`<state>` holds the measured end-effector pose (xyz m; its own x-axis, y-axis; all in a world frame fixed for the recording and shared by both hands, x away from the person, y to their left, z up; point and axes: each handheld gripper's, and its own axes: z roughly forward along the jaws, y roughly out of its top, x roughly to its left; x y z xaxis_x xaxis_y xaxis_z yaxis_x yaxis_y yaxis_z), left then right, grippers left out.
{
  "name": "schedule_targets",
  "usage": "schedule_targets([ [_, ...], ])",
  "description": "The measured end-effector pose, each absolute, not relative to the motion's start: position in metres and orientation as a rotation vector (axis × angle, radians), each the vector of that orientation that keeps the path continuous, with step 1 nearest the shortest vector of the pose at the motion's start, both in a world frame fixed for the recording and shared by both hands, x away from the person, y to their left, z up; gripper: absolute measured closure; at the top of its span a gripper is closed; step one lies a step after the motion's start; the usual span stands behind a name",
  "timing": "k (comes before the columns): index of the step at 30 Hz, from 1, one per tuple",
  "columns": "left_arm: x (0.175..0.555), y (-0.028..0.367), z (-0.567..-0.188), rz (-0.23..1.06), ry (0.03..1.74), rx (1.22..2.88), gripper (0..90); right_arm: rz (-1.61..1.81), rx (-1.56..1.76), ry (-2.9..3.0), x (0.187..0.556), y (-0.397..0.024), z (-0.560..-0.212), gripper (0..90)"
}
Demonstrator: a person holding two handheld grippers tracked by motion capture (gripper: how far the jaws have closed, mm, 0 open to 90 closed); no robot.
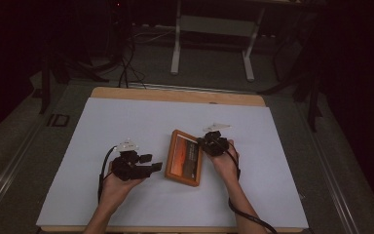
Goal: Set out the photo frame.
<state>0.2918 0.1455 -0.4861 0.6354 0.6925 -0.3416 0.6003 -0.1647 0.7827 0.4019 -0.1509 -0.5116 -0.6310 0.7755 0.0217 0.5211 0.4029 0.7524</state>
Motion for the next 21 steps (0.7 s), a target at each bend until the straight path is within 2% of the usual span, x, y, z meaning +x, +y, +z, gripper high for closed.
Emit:
schedule_targets([
  [15,0.289,0.133,-0.486,0.068,1.013,1.849,38.0,1.045,1.125,2.347,0.402,-0.152,-0.516,90.0],
  [21,0.291,0.124,-0.490,0.040,1.028,1.844,34.1,1.048,1.127,2.346,0.402,-0.152,-0.516,90.0],
])
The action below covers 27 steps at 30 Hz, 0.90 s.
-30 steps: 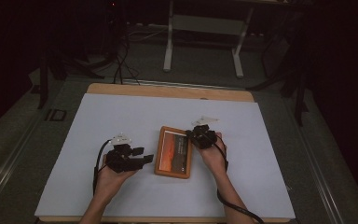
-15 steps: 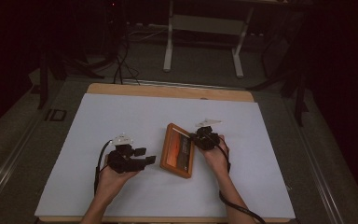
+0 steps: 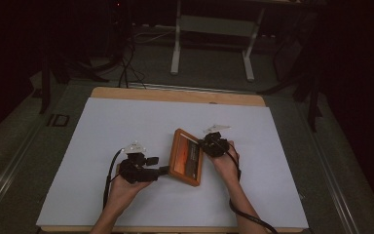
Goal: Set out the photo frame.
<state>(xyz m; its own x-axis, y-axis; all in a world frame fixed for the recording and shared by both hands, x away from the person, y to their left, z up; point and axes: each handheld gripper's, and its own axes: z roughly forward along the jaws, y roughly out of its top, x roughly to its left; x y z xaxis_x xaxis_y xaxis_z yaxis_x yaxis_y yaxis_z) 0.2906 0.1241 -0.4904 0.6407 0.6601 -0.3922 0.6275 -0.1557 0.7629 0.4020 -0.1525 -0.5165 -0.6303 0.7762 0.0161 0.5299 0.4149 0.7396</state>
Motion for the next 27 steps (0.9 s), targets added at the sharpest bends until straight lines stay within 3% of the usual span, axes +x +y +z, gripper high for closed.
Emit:
schedule_targets([
  [7,0.294,0.112,-0.493,0.012,1.059,1.848,27.5,1.042,1.116,2.356,0.402,-0.152,-0.516,90.0],
  [15,0.297,0.098,-0.503,-0.016,1.072,1.873,27.2,1.044,1.120,2.348,0.402,-0.152,-0.516,90.0],
  [20,0.301,0.093,-0.507,-0.106,1.074,1.831,31.5,1.049,1.119,2.351,0.402,-0.153,-0.516,90.0],
  [27,0.305,0.089,-0.508,-0.137,1.085,1.826,39.4,1.049,1.117,2.350,0.402,-0.153,-0.517,90.0],
])
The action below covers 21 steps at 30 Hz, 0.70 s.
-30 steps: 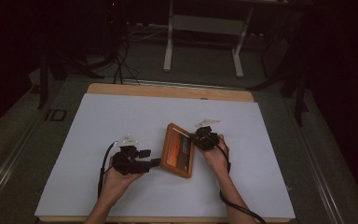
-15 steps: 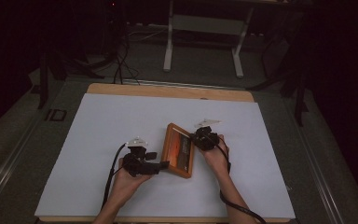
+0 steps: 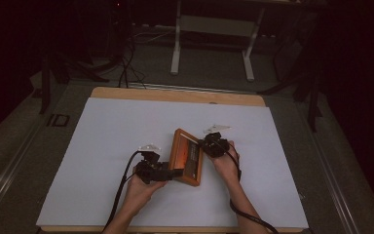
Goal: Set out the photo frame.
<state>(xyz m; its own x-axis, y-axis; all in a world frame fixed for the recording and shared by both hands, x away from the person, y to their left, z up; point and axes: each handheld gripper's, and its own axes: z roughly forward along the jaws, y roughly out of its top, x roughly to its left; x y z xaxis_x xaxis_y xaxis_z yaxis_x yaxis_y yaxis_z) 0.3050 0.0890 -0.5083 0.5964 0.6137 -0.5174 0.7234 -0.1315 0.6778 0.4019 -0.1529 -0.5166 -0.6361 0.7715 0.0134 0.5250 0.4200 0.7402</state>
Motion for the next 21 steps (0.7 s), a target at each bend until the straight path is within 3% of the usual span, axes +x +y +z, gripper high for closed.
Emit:
schedule_targets([
  [5,0.3076,0.0891,-0.5094,-0.136,1.107,1.828,49.7,1.060,1.119,2.356,0.4019,-0.1541,-0.5166,90.0],
  [21,0.3112,0.0884,-0.5081,-0.171,1.134,1.824,52.2,1.036,1.099,2.370,0.4018,-0.1533,-0.5152,90.0],
])
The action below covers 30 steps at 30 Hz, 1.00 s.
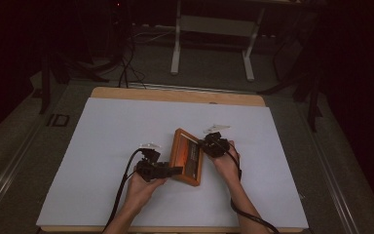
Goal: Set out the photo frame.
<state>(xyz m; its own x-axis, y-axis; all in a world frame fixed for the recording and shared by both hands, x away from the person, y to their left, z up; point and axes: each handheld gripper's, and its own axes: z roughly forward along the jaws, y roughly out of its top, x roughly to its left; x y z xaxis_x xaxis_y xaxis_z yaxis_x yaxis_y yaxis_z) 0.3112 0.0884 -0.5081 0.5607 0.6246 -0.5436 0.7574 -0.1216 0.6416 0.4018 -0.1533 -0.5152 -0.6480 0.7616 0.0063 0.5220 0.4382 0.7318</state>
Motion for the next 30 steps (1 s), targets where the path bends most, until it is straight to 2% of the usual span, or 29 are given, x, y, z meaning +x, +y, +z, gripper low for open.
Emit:
schedule_targets([
  [6,0.314,0.085,-0.503,-0.163,1.142,1.833,55.8,1.053,1.082,2.381,0.396,-0.158,-0.508,89.4],
  [12,0.316,0.076,-0.496,-0.124,1.134,1.859,58.3,1.116,1.042,2.380,0.384,-0.168,-0.489,82.0],
  [20,0.315,0.063,-0.487,-0.062,1.119,1.865,62.5,1.249,1.011,2.298,0.366,-0.186,-0.459,78.4],
  [30,0.310,0.036,-0.474,0.027,1.010,1.921,68.7,1.287,0.956,2.245,0.352,-0.196,-0.435,77.4],
])
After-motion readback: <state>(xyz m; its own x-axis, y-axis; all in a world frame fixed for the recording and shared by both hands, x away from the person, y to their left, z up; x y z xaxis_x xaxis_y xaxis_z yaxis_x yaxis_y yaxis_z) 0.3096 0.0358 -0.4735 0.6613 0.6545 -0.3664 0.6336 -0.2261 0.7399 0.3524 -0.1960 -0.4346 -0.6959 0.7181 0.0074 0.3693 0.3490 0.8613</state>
